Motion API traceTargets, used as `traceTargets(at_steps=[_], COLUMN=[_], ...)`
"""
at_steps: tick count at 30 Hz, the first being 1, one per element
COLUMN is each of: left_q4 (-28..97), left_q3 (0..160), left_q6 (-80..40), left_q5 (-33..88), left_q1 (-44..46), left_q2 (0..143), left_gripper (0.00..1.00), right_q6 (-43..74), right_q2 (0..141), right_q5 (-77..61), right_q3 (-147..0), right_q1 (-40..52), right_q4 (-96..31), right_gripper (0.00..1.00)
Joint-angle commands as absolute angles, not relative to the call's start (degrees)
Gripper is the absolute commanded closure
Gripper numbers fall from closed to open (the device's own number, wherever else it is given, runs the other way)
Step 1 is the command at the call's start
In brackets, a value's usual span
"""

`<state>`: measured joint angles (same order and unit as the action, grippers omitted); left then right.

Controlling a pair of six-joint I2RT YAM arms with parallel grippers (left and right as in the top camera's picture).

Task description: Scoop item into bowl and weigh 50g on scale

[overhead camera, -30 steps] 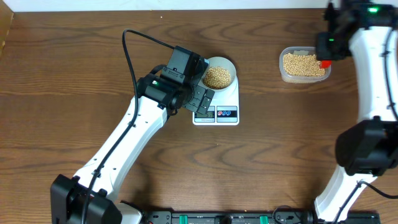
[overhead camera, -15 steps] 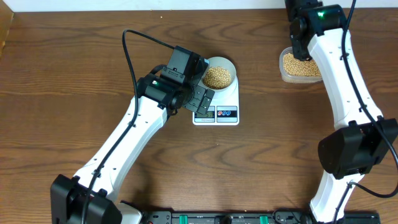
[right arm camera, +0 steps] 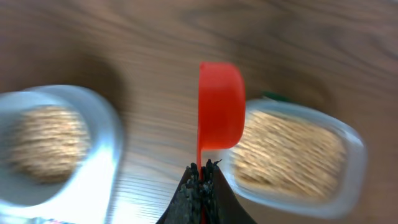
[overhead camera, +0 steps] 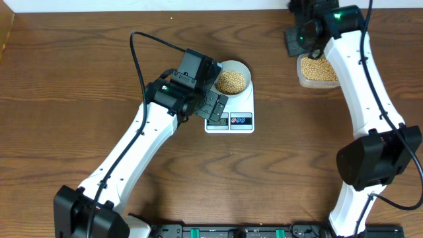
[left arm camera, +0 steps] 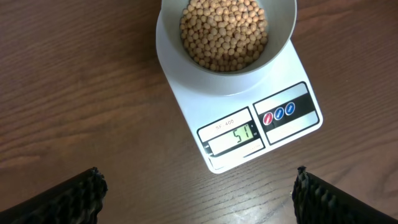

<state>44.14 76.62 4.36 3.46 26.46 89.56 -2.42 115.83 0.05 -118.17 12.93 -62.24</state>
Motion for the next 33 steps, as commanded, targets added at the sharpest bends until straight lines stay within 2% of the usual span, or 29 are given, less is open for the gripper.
traceTargets(at_steps=[1, 5, 18, 23, 33], left_q4=[44.34, 44.34, 44.34, 44.34, 44.34], left_q3=[76.84, 76.84, 76.84, 76.84, 76.84], left_q6=[4.71, 4.69, 4.69, 4.71, 4.69], left_q5=[2.7, 2.7, 2.7, 2.7, 2.7], left_q1=[26.41, 26.44, 26.44, 26.41, 26.44], left_q2=[88.4, 88.4, 88.4, 88.4, 88.4], left_gripper=[0.02, 0.02, 0.02, 0.02, 0.02], right_q6=[-6.44, -7.4, -10.41, -10.39, -10.39], right_q2=[113.84, 114.45, 118.24, 118.8, 119.7], right_q5=[-20.03, -26.37, -23.31, -18.35, -18.0], right_q3=[-119.17, -119.13, -117.64, -115.59, -112.95], right_q1=[14.41, 15.92, 19.92, 20.58, 20.86], right_q4=[-60.36, -60.03, -63.68, -63.02, -61.1], right_gripper=[0.99, 0.99, 0.99, 0.99, 0.99])
